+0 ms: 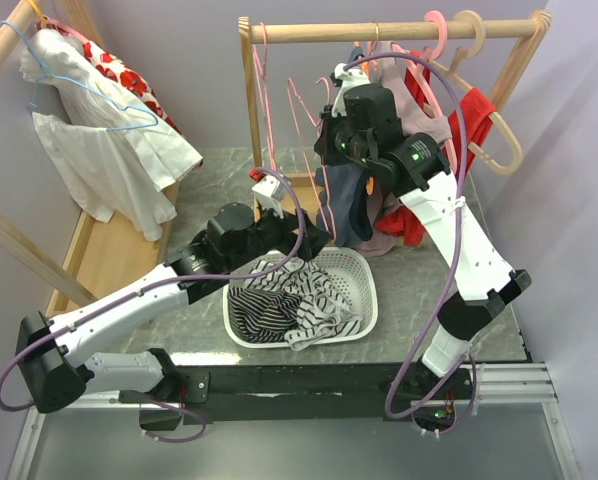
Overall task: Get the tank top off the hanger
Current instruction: Place the hanger at the clothesline.
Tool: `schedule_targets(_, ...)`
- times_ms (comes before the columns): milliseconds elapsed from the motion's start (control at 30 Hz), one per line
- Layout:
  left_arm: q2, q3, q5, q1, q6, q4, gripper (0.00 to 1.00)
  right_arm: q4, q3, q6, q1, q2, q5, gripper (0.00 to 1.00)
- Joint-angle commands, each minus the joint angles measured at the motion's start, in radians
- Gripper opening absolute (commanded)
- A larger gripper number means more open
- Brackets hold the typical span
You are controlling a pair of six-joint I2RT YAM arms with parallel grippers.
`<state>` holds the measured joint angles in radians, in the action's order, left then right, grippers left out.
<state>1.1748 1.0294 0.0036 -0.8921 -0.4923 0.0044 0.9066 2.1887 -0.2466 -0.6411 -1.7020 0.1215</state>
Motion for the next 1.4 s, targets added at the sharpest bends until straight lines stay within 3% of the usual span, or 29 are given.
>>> schedule_targets(0,0.029,0.043,-0.001,-0.025,-0.018,0.124,0.93,-0.087,-0.015,-0.008,0.006,0.067,-0.009,0.0)
schedule_targets(300,0.048,0.064,0.001,-0.034,-0.049,0.207,0.9,-0.09,-0.023,0.004,0.006,0.071,-0.013,0.0)
schedule_targets(400,0.084,0.096,-0.001,-0.034,-0.045,0.166,0.88,-0.1,-0.036,0.001,0.004,0.077,-0.022,0.0)
schedule_targets(633,0.14,0.135,0.038,-0.036,-0.06,0.178,0.72,-0.107,-0.06,0.001,0.006,0.087,-0.033,0.0)
schedule_targets(967,0.167,0.144,-0.001,-0.036,-0.069,0.12,0.71,-0.117,-0.067,0.0,0.006,0.113,-0.042,0.0)
schedule_targets(1100,0.184,0.162,0.024,-0.036,-0.071,0.129,0.44,-0.13,-0.096,-0.003,0.006,0.133,-0.042,0.0)
schedule_targets(1267,0.201,0.178,0.071,-0.036,-0.066,0.134,0.25,-0.132,-0.119,-0.006,0.006,0.149,-0.042,0.0)
schedule_targets(1367,0.201,0.179,0.098,-0.036,-0.068,0.138,0.09,-0.141,-0.141,-0.005,0.004,0.163,-0.043,0.0)
